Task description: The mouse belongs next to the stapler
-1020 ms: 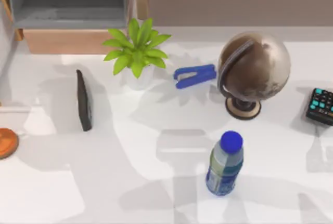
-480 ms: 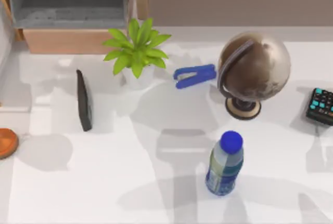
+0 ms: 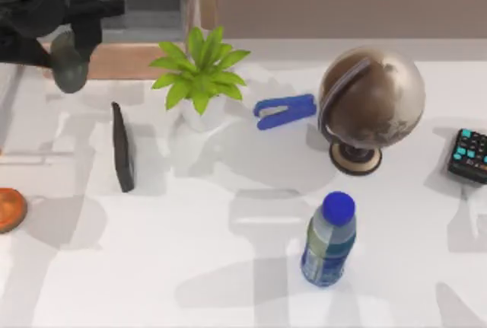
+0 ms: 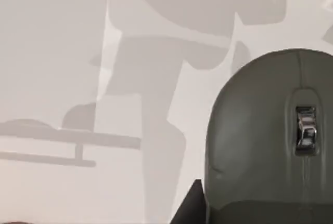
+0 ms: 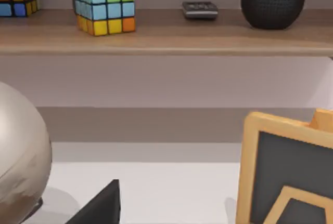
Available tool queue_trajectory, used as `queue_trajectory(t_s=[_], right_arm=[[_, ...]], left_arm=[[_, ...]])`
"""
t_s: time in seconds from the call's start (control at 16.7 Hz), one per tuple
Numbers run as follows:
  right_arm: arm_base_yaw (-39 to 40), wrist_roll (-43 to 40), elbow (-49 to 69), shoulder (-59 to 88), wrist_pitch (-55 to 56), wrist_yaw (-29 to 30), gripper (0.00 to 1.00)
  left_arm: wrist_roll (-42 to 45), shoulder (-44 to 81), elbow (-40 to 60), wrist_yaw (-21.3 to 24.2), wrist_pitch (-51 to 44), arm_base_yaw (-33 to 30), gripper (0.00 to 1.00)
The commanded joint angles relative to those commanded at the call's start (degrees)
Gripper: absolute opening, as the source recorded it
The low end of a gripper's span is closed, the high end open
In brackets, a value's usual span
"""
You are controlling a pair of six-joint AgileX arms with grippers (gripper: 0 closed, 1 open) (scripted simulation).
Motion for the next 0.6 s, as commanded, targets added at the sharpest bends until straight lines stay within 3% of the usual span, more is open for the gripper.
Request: queue_trajectory(t_s=[0.6], right_arm=[[0.0, 0.0, 0.0, 0.0, 0.0, 0.0, 1.0]], left_arm=[[-19.94, -6.52, -26.12, -4.88, 9.97, -27.06, 0.0]])
